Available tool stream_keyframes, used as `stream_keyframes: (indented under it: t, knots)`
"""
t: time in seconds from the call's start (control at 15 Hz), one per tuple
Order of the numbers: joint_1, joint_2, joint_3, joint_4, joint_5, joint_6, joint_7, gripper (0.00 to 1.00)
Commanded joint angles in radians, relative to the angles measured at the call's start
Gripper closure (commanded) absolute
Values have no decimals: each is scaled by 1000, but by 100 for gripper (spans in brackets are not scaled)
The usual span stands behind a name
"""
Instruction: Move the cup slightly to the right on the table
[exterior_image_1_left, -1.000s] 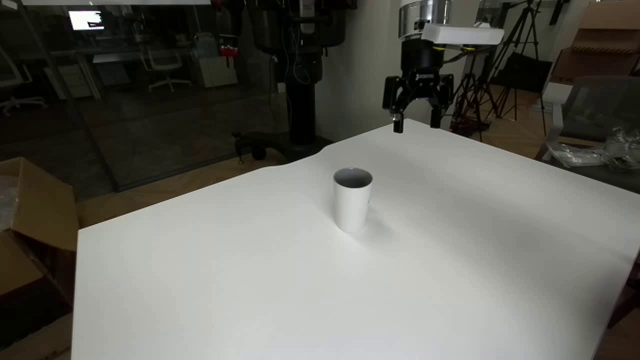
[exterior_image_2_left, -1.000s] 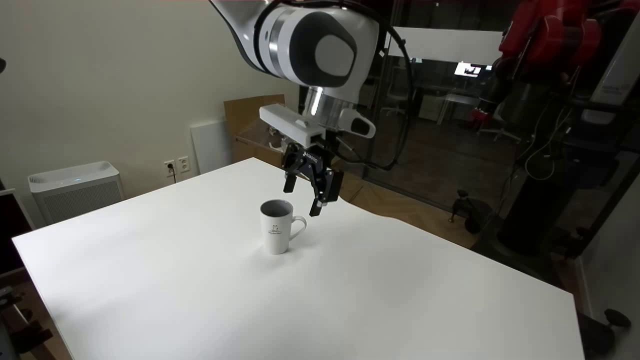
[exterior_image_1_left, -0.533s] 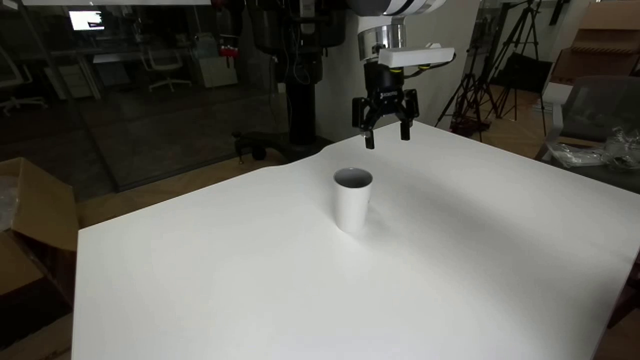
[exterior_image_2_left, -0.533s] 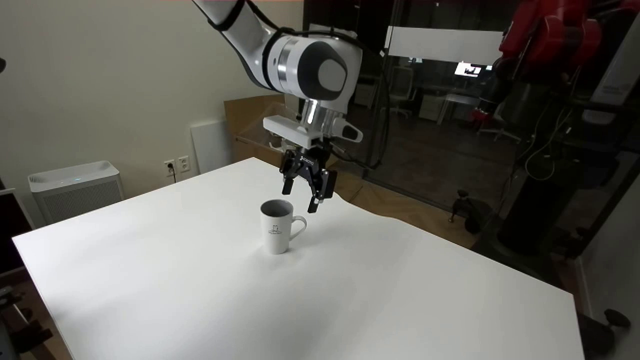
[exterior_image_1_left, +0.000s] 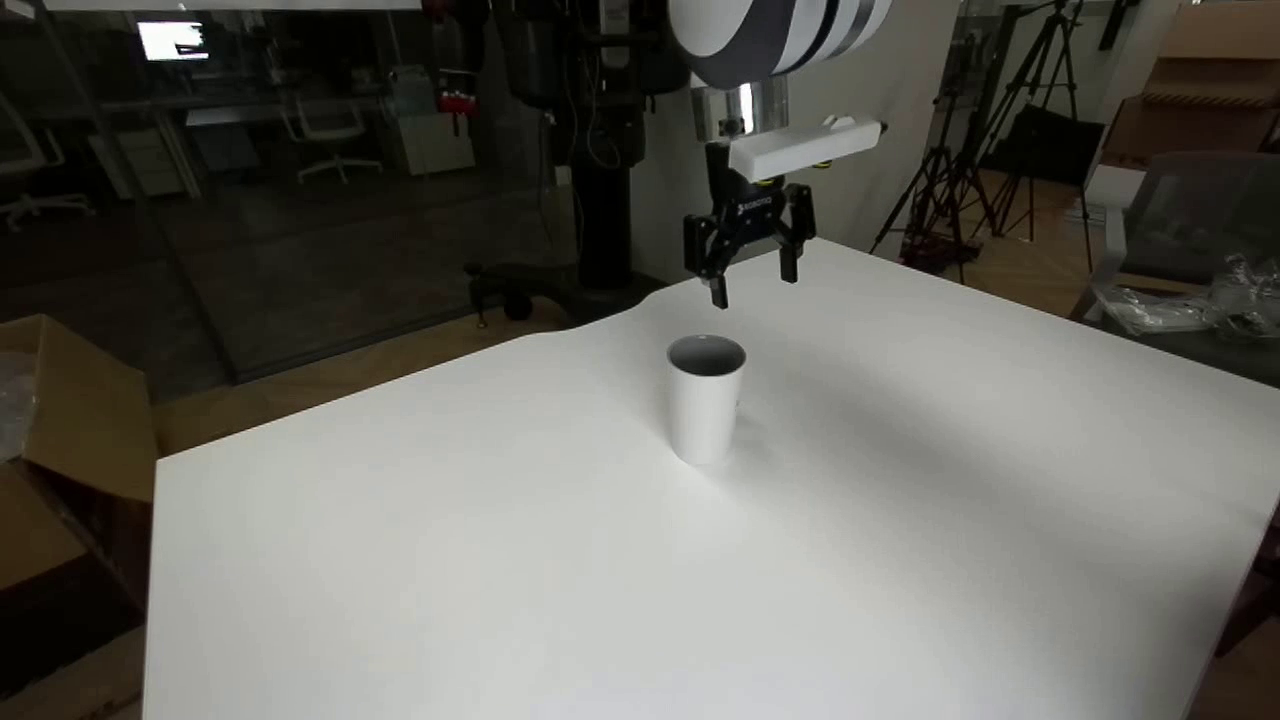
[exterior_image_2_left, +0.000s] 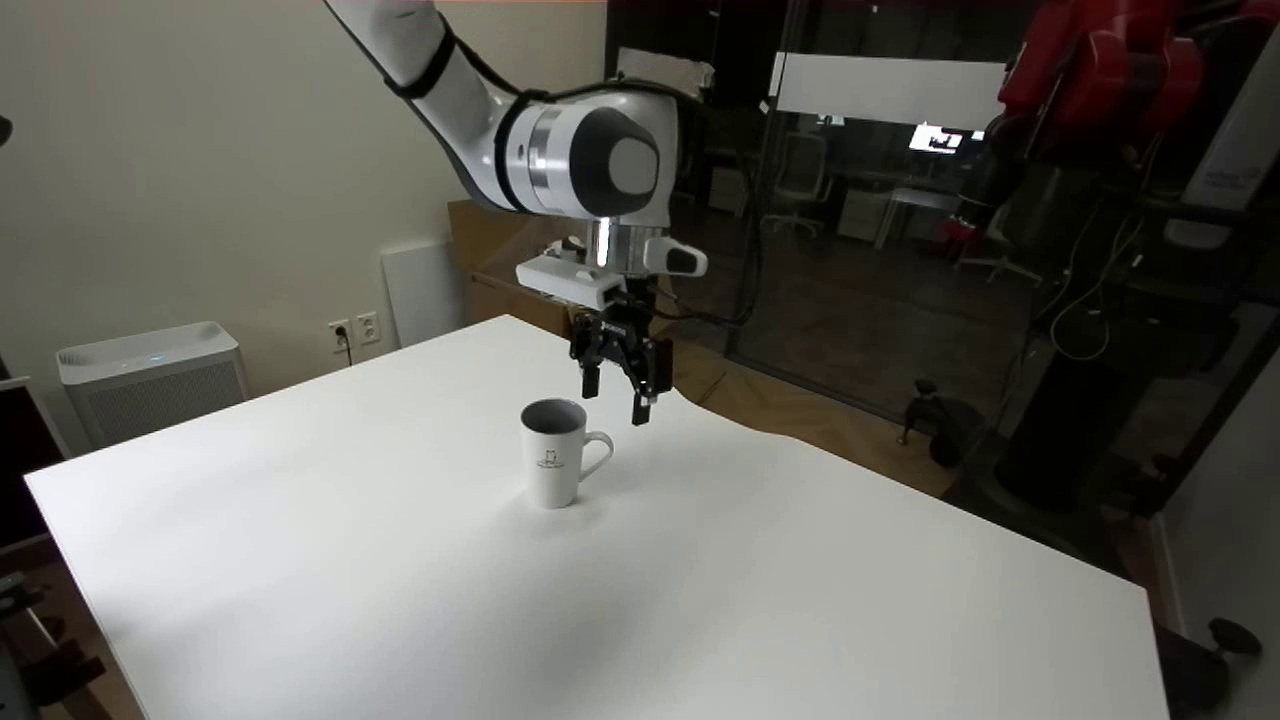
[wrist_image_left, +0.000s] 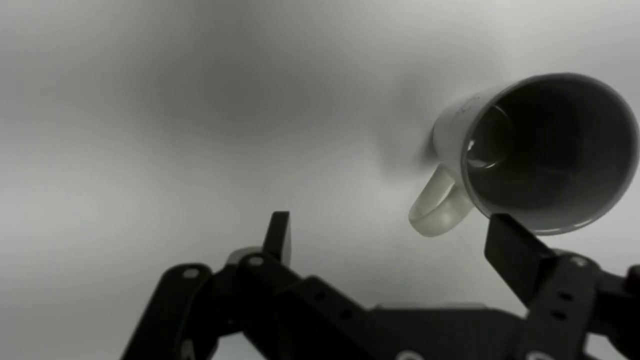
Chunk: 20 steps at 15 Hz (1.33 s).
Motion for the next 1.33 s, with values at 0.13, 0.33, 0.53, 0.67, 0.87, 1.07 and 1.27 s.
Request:
stream_keyframes:
  t: [0.13, 0.33, 0.53, 0.67, 0.87, 1.07, 1.27]
  knots:
    - [139, 47, -62, -3, -99, 178, 272, 0]
    - [136, 51, -44, -8, -72, 189, 240, 0]
    - [144, 53, -46, -11, -70, 202, 259, 0]
    - [151, 40, -42, -27, -73, 198, 254, 0]
    - [173, 4, -26, -94, -62, 209, 276, 0]
    - [206, -45, -20, -201, -61, 270, 313, 0]
    - [238, -59, -29, -249, -85, 332, 313, 0]
